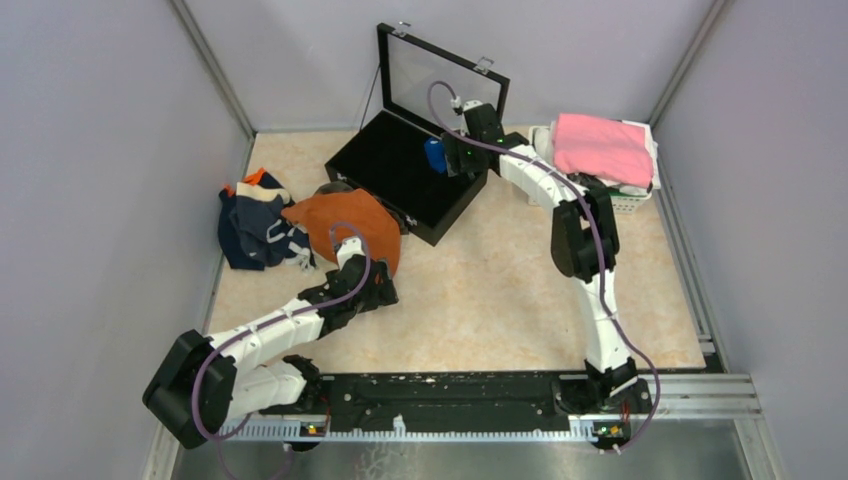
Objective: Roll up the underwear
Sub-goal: Place the underwear in the storage box.
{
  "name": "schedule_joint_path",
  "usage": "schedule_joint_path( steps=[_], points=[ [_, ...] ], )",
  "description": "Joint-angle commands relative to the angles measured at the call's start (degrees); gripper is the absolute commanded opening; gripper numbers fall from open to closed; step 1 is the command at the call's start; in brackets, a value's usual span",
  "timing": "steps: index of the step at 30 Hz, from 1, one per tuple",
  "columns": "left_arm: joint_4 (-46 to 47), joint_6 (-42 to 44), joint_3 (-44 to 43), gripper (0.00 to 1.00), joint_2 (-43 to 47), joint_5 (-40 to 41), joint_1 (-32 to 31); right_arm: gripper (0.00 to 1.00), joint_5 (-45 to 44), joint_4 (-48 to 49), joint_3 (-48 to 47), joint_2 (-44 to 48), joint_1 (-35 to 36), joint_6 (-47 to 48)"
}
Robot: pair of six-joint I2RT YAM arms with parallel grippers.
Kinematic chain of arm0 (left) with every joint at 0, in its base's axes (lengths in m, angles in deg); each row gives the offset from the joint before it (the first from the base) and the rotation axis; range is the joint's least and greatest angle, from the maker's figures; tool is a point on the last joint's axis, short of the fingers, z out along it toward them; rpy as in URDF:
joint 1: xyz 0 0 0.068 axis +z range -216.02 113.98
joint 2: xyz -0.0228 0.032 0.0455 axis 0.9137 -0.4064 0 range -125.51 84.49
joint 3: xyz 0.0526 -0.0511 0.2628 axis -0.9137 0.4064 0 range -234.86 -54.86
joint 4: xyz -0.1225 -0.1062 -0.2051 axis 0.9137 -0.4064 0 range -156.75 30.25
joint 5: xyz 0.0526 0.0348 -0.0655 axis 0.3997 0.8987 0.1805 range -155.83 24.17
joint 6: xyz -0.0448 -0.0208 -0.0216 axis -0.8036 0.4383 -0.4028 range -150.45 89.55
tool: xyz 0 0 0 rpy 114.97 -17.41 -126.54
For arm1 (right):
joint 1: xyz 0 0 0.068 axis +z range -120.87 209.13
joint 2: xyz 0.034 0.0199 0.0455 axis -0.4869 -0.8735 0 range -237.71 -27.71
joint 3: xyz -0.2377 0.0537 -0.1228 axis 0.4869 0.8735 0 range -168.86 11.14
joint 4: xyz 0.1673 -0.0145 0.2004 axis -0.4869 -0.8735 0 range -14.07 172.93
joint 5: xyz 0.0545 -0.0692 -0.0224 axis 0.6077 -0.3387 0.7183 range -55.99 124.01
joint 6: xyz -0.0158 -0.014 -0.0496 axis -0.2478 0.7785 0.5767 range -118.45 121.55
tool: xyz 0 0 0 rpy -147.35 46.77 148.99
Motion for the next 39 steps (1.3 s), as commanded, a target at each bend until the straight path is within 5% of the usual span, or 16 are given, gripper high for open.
schedule_joint_path(
  steps=[1,20,31,39],
  points=[
    [-1.6,-0.3,0.5,0.98,0.2,-0.4,0.3,0.8,0.5,-0.9,-3.7,-2.7,-0.8,1.5],
    [-1.4,0.0,0.6,0.98,0.0,-0.5,0.7,0.74,-0.8,-1.2,-7.7,-5.8,-0.7,3.8],
    [-1.0,0.3,0.5,0.98,-0.4,-0.8,0.8,0.39,-1.5,-0.8,-6.7,-5.3,-0.7,4.0],
    [-0.4,0.4,0.3,0.98,-1.0,-1.3,0.7,0.0,-2.1,-6.5,-6.8,-5.7,-0.7,2.0]
  ],
)
